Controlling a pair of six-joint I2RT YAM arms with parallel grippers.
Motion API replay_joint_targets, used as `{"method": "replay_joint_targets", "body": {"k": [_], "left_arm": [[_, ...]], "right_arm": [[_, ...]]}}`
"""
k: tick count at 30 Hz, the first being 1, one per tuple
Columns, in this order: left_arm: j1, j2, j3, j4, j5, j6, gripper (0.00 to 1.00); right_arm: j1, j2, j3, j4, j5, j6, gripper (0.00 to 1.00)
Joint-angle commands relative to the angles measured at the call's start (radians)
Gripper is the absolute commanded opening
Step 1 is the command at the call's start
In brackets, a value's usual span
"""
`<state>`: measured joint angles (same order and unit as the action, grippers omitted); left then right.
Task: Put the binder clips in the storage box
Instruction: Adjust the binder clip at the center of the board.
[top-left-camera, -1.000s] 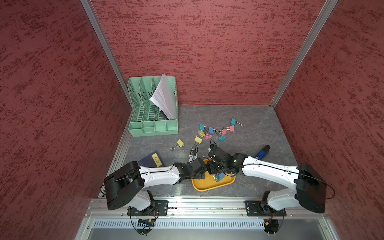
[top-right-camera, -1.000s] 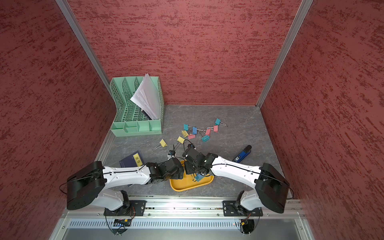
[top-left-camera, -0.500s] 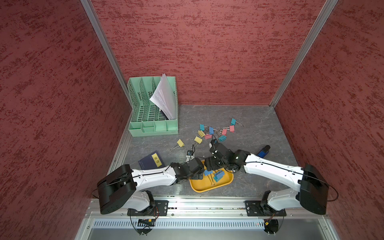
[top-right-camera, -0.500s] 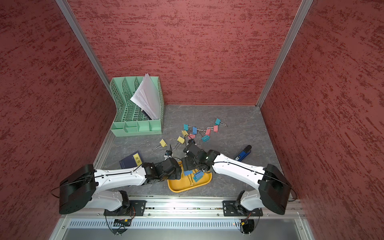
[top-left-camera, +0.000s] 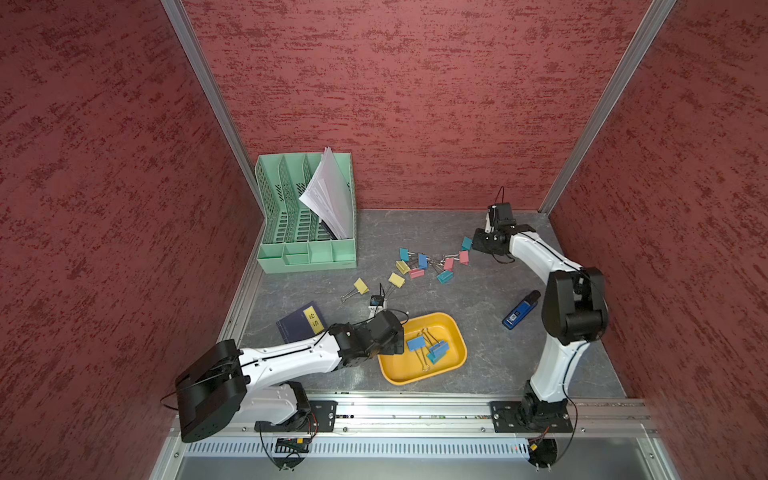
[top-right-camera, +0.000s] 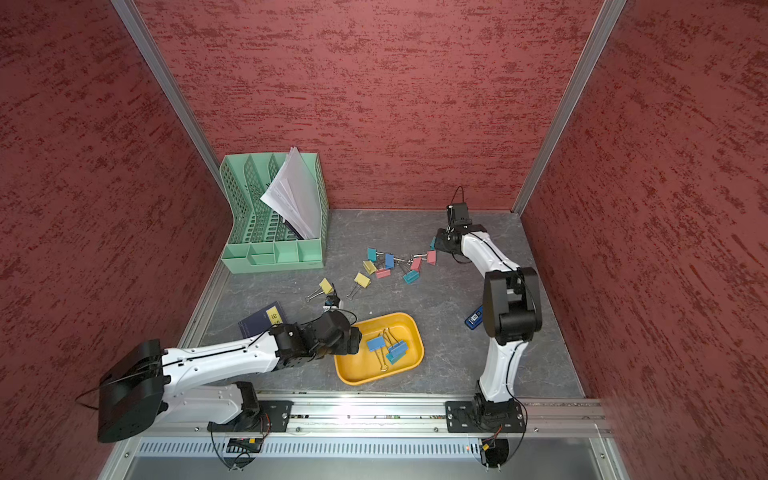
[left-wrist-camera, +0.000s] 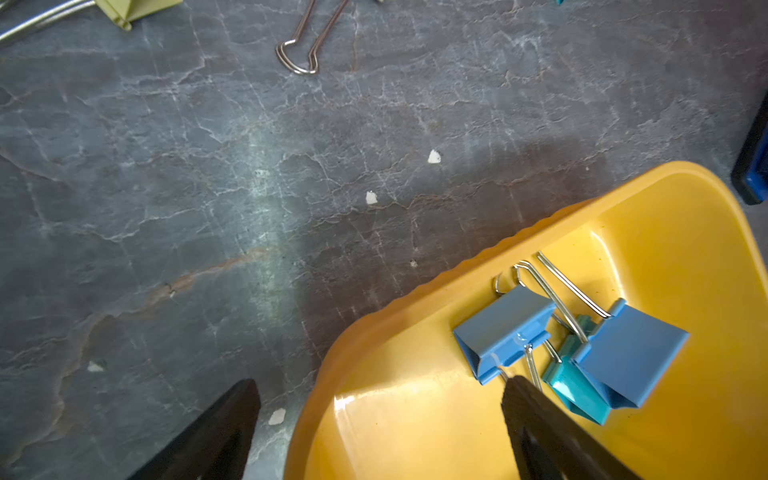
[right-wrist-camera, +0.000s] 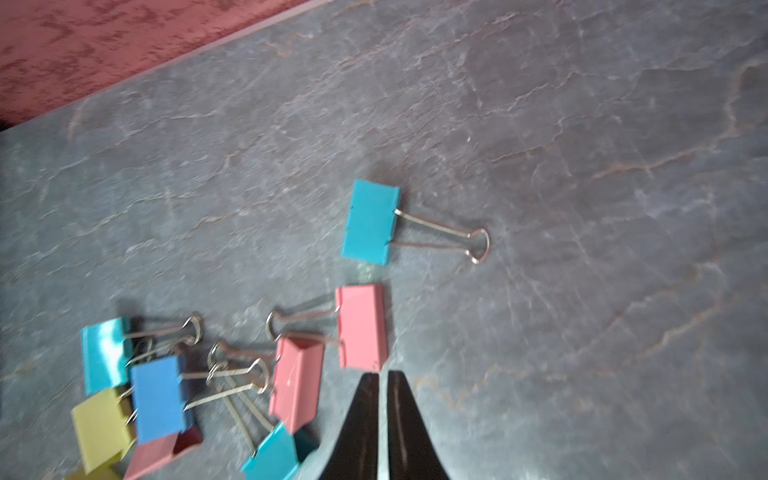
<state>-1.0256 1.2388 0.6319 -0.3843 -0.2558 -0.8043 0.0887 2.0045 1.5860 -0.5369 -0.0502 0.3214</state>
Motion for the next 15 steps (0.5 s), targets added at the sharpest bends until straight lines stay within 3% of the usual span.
{"method": "replay_joint_targets", "body": {"k": [1,15], "left_arm": [[0.008,-0.016,-0.005,-0.017,-0.001,0.024,0.96],[-0.013,0.036,-0.039,0.018,0.018,-0.007,0.95]], "right_arm": [[-0.017,0.102,0.141,-0.050,-0.060,-0.028,0.10],[-0.078,0.327,0.343,-0.123,-0.055,-0.078,0.11]]}}
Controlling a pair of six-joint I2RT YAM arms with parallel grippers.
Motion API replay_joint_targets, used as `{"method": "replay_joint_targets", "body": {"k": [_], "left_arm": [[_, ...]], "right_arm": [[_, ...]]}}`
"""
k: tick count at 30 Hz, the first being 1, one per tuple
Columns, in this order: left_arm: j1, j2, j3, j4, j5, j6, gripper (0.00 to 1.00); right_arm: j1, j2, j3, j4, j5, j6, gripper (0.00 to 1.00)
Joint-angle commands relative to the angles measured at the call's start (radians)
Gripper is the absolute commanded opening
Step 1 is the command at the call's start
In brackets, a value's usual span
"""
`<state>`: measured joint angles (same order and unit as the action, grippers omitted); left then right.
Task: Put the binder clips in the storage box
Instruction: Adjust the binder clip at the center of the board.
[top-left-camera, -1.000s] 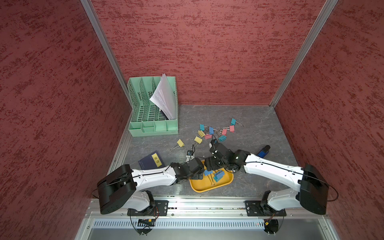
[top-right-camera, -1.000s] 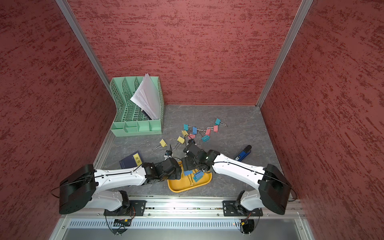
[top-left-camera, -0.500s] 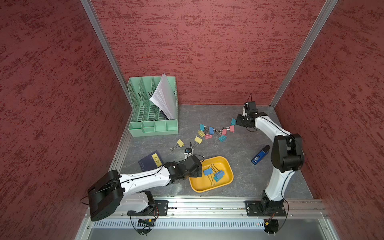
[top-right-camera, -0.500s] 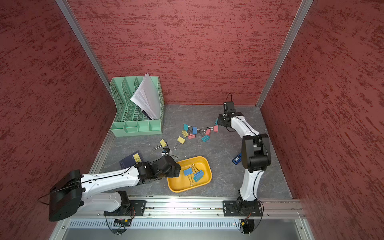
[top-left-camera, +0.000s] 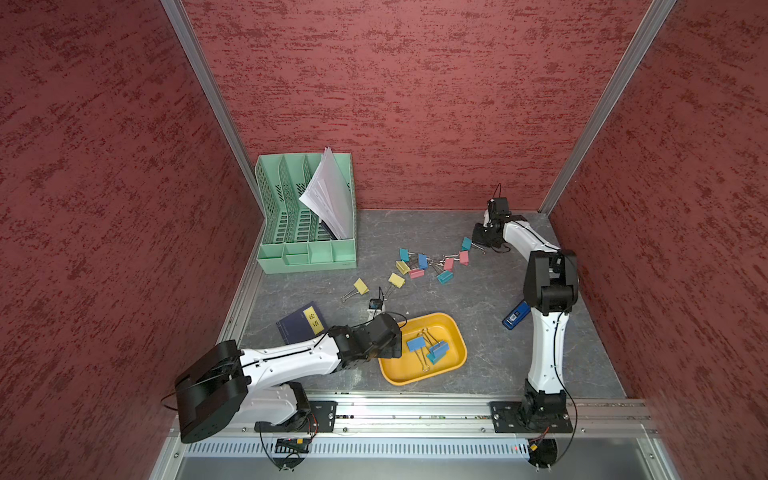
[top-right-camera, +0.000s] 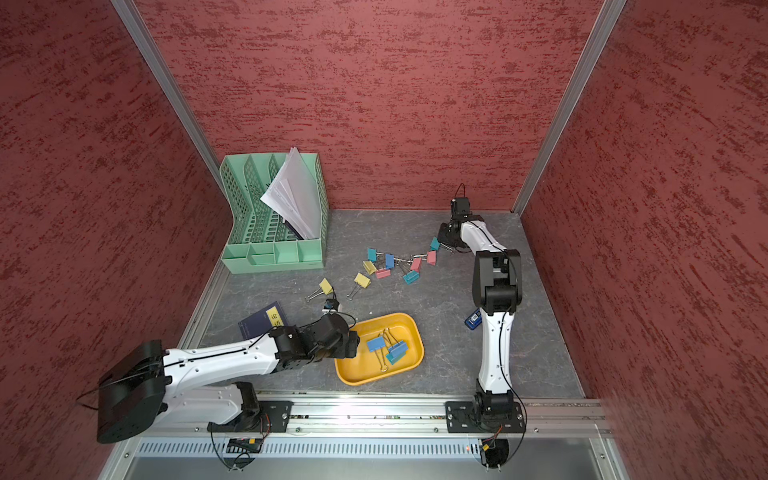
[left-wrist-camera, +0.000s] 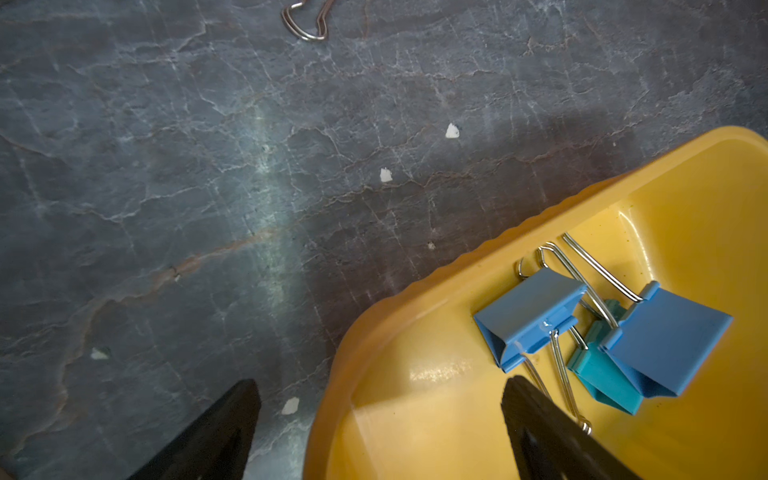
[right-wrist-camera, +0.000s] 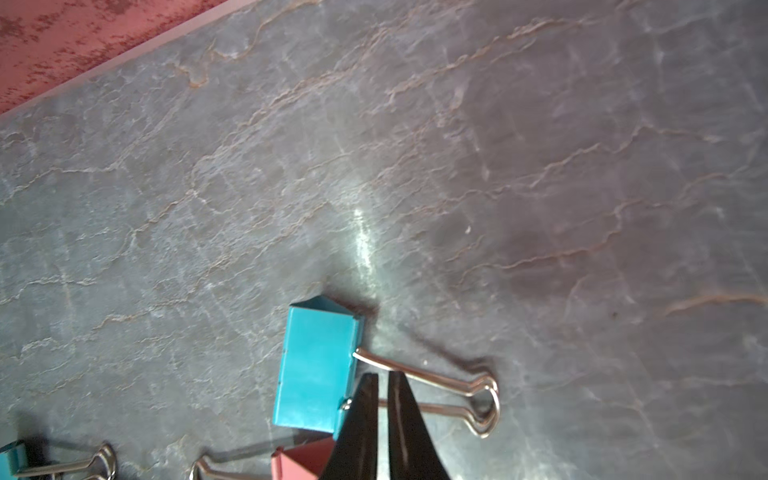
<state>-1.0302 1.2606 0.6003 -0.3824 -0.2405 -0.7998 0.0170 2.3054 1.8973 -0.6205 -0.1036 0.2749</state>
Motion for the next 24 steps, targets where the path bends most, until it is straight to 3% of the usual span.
{"method": "replay_joint_targets", "body": {"k": [1,14,24], "left_arm": [[-0.009,0.016,-0.009,0.016,0.001,-0.016,0.95],[-0.024,0.023,-0.013,0.027,-0.006,-0.027,0.95],[-0.036,0.029,-0.029,0.042,-0.011,-0.032,0.95]], "right_arm": [[-0.009,0.032,0.038,-0.050,-0.007,-0.031,0.11],[-0.022,0.009,-0.035,-0.100,-0.024,-0.042,0.13],[0.008,-0.150,-0.264,-0.063,-0.093,-0.019,0.15]]}}
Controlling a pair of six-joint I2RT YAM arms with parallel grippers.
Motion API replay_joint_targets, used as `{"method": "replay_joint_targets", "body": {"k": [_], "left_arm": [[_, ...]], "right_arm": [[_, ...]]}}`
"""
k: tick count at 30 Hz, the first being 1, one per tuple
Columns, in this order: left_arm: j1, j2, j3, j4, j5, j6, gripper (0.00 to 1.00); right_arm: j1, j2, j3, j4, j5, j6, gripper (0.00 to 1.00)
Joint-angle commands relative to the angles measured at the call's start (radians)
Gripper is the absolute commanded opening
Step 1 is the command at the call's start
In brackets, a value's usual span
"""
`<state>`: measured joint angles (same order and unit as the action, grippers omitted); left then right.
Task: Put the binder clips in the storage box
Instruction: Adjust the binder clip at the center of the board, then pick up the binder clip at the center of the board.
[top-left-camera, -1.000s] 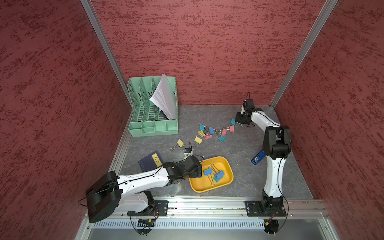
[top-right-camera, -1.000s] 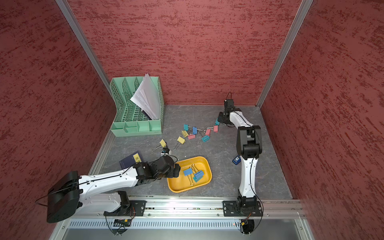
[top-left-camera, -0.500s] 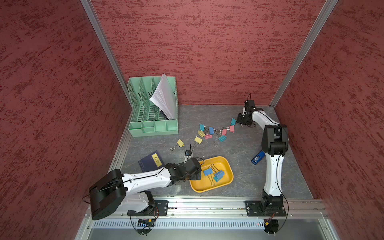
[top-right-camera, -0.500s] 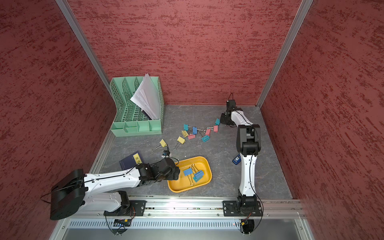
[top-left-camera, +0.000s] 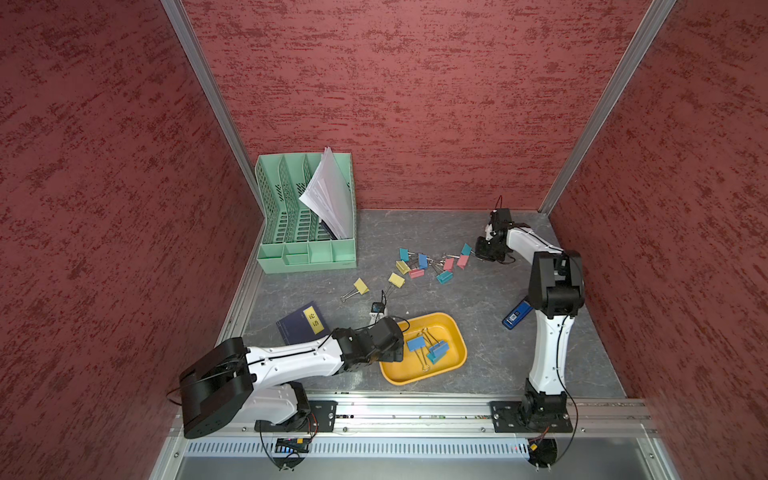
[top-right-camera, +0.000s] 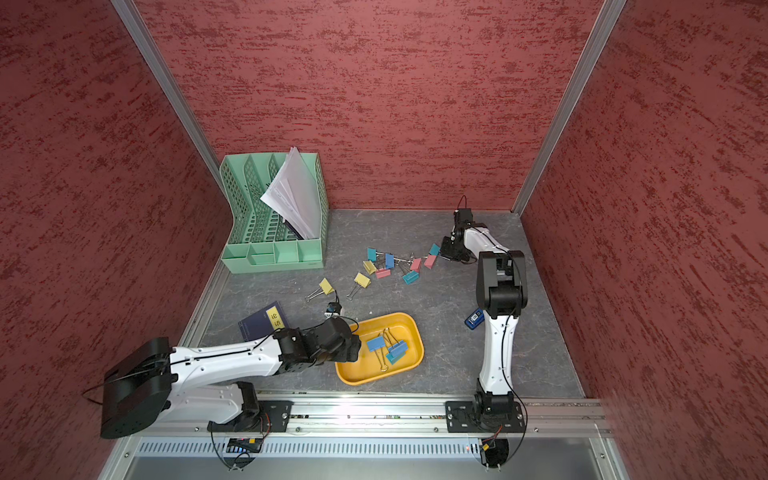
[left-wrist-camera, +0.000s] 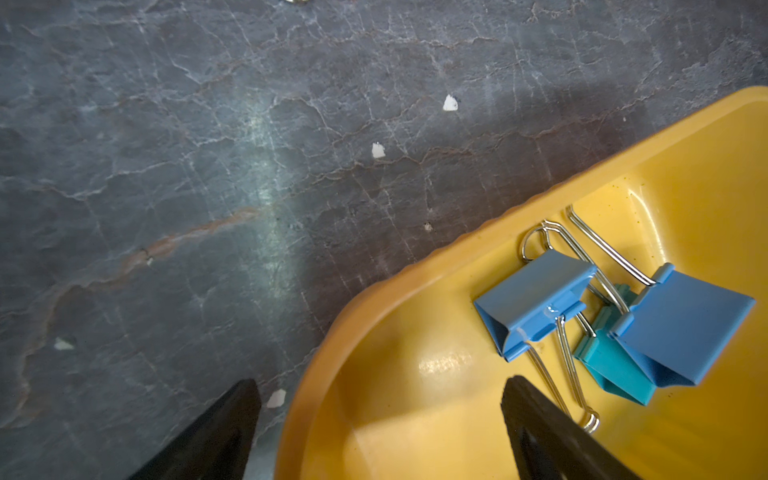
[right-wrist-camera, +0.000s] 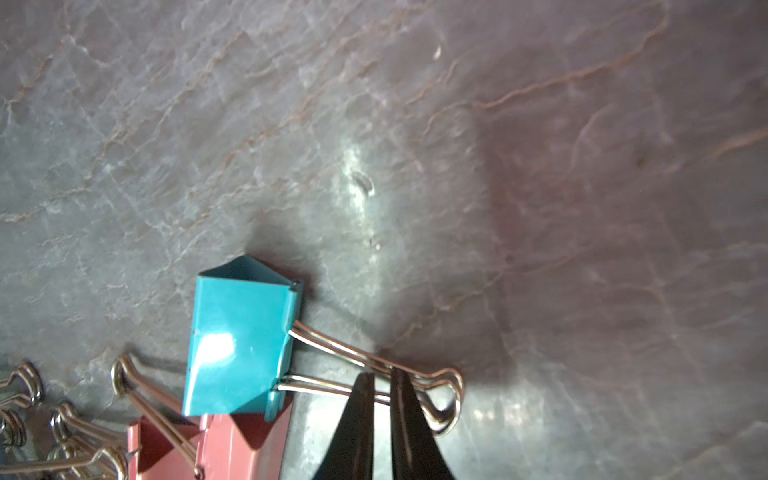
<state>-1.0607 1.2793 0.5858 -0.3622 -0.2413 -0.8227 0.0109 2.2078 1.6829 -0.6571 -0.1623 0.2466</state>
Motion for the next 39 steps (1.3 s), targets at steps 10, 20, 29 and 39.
{"method": "replay_joint_targets", "body": {"k": [10,20,29,39], "left_arm": [[-0.014,0.002,-0.036,0.028,-0.018,-0.025,0.95],[-0.021,0.008,-0.032,0.023,-0.021,-0.032,0.95],[-0.017,0.017,-0.025,0.010,-0.026,-0.031,0.96],[-0.018,0.017,-0.023,-0.001,-0.030,-0.033,0.96]], "right_arm": [[0.101,-0.283,-0.307,0.104,-0.109,0.065,0.44],[0.102,-0.108,0.027,-0.060,0.082,-0.113,0.90],[0.101,0.043,0.192,-0.137,0.154,-0.274,0.93],[0.100,0.121,0.240,-0.148,0.168,-0.287,0.93]]}}
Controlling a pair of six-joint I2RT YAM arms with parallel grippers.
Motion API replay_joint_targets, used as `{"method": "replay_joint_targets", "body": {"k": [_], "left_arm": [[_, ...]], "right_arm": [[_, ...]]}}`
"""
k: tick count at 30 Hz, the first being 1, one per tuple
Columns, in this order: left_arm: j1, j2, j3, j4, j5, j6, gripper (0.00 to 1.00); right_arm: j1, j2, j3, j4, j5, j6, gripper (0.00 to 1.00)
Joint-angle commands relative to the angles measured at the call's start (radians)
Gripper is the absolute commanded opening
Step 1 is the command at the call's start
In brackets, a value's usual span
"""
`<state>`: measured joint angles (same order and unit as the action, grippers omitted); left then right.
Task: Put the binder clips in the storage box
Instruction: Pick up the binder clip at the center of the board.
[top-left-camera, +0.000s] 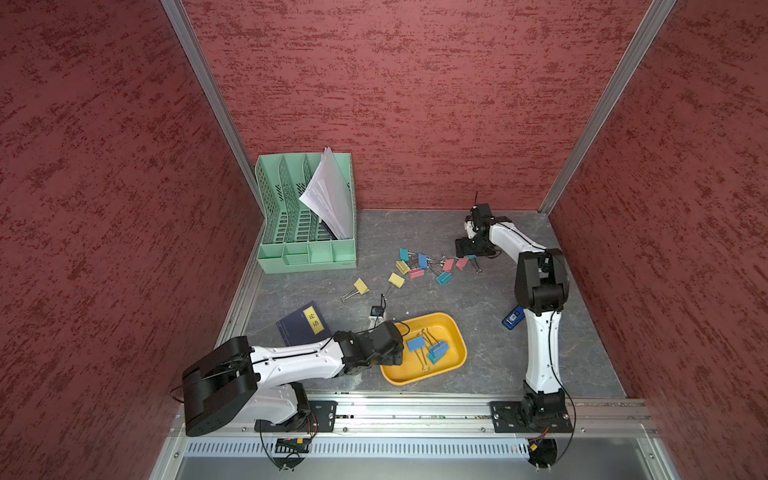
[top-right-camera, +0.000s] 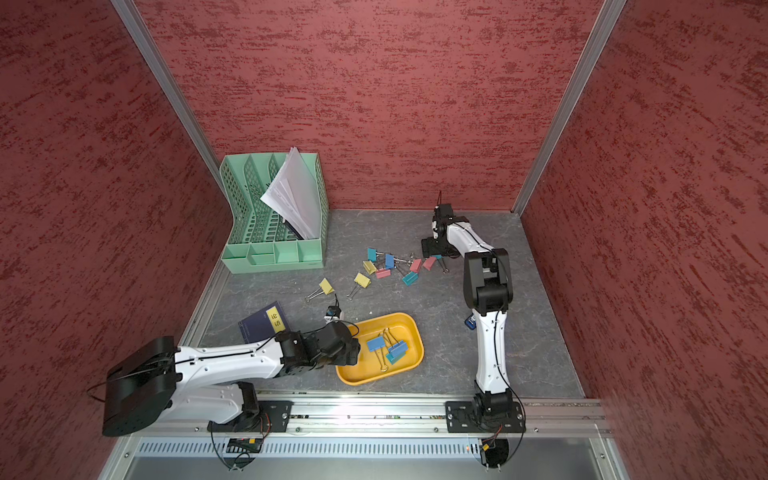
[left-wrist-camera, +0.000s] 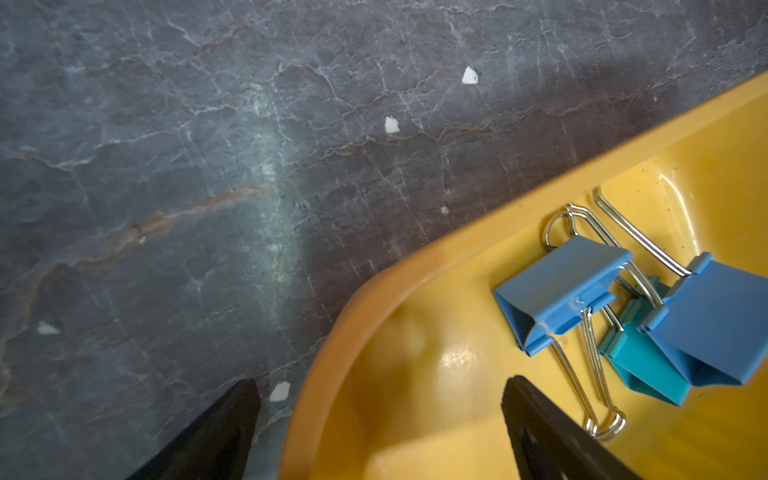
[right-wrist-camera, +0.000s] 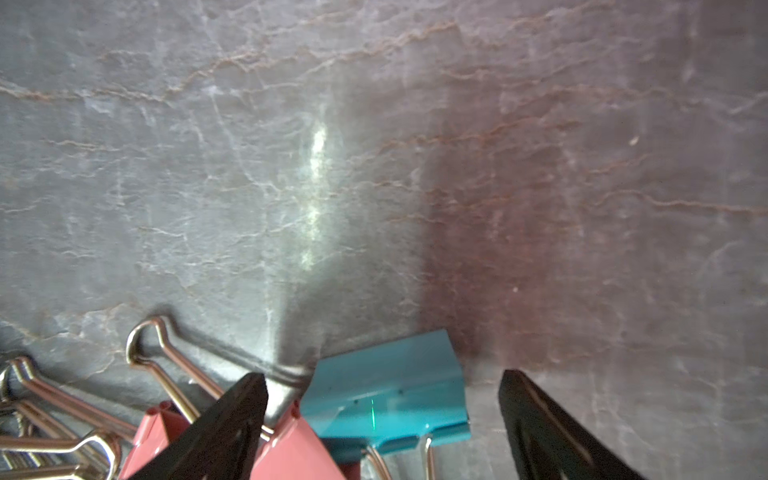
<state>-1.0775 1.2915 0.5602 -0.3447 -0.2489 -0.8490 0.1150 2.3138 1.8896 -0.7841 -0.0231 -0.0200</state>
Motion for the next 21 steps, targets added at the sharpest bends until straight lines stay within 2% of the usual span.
{"method": "replay_joint_targets", "body": {"k": [1,5,8,14,17,21], "left_arm": [[0.000,0.005,0.003,-0.019,-0.023,-0.006,0.95],[0.001,0.006,0.005,-0.024,-0.027,-0.005,0.96],[0.005,0.007,0.006,-0.024,-0.026,-0.004,0.96],[0.005,0.008,0.003,-0.024,-0.027,-0.003,0.96],[0.004,0.009,0.006,-0.024,-0.026,-0.003,0.96],[0.004,0.011,0.006,-0.023,-0.024,0.000,0.96]], "right_arm": [[-0.005,0.020,0.034,-0.020,0.030,-0.021,0.92],[-0.005,0.035,0.040,-0.022,0.047,-0.020,0.89],[-0.005,0.049,0.053,-0.027,0.056,-0.017,0.83],[-0.003,0.043,0.048,-0.014,0.053,0.000,0.56],[-0.004,0.020,0.026,0.004,0.062,0.016,0.51],[-0.004,-0.076,-0.034,0.057,0.069,0.039,0.49]]}}
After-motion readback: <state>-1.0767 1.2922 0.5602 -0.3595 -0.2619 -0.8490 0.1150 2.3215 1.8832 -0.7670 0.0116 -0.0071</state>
